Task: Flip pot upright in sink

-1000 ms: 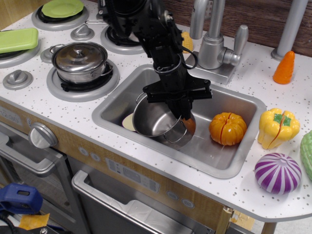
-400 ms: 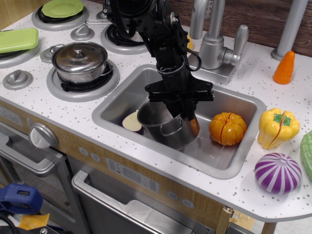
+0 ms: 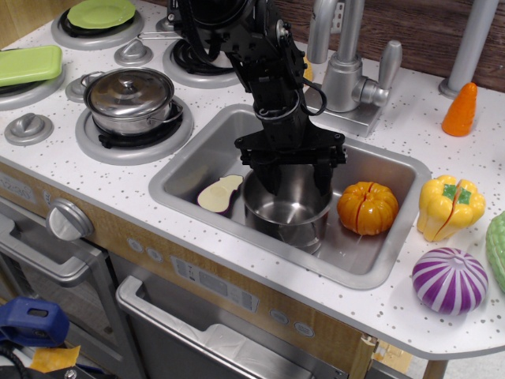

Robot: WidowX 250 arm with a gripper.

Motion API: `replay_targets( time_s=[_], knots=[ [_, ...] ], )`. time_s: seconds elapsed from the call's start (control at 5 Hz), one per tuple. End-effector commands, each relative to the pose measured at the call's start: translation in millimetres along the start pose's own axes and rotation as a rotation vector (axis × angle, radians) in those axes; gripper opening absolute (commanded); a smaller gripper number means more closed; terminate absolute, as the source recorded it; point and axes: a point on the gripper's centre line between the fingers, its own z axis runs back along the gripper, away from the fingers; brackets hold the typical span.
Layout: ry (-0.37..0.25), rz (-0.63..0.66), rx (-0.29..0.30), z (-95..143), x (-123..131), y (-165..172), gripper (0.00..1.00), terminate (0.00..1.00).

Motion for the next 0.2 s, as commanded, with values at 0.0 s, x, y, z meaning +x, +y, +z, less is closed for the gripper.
replay_targets(
  time_s=[0.0],
  knots=[
    [-0.042,-0.009,-0.013,12.7,7.8,-4.3,1.00,1.00]
  ],
)
